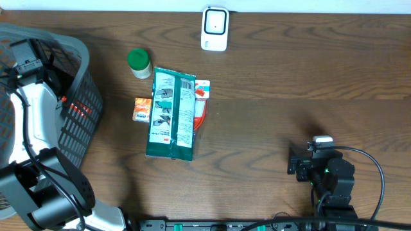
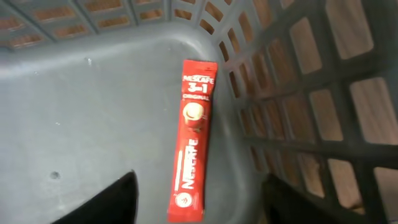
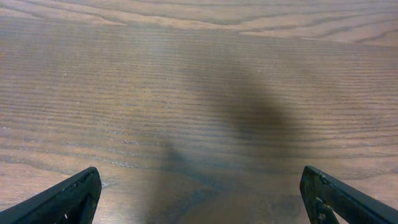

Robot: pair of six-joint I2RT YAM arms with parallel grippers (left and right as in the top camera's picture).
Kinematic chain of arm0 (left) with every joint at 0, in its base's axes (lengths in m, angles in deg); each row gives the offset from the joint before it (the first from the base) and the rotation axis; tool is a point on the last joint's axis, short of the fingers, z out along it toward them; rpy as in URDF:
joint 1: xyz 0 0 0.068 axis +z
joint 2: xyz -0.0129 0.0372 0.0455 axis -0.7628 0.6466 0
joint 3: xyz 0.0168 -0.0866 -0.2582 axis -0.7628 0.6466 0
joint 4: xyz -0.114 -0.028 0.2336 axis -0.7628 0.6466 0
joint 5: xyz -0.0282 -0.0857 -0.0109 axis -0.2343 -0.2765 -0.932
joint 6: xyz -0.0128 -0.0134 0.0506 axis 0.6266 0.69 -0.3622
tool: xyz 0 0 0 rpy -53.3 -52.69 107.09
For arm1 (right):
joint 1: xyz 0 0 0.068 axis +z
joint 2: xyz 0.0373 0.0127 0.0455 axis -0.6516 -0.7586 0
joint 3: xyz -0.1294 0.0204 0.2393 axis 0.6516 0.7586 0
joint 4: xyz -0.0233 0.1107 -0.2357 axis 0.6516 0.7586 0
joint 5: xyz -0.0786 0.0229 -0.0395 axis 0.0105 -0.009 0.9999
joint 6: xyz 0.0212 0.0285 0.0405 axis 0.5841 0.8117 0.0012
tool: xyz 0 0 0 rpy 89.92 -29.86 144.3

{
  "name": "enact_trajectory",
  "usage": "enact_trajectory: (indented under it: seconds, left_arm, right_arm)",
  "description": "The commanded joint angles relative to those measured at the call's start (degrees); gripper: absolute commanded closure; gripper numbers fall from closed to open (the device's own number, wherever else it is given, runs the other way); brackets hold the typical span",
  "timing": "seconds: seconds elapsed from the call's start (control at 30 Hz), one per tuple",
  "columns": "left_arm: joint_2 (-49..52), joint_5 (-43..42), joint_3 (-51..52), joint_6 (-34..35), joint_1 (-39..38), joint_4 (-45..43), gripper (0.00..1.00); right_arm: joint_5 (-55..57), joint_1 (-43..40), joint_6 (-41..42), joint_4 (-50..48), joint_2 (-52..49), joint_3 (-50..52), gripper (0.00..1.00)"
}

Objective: Scan the item barcode
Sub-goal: 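Reach down for the red Nescafe 3-in-1 stick with the left gripper, then close the left gripper on the end of the Nescafe stick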

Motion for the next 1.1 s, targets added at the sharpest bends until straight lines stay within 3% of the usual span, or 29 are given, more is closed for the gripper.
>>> enact_trajectory:
  seconds: [0.0, 0.7, 0.8, 1.07]
  left_arm:
    - [1.2, 2.34, 0.02, 0.28, -0.07, 0.28, 0.25]
    - [10.34, 2.32, 0.17, 0.31, -0.09, 0.63, 0.24]
    - [10.99, 2.32, 0.17, 0.31, -0.13, 0.66, 0.3]
    - [12.81, 2.32, 0.17, 0.31, -0.2, 0.63, 0.31]
  right_arm:
    - [-0.24, -0.15, 0.87, -0.17, 0.07, 0.07, 0.01]
    - [-0.24, -0.15, 0.87, -0.13, 0.07, 0.07, 0.01]
    - [-0.24, -0.15, 0.87, -0.13, 0.07, 0.07, 0.01]
    - [-0.24, -0.15, 0.87, -0.13, 0.07, 0.07, 0.01]
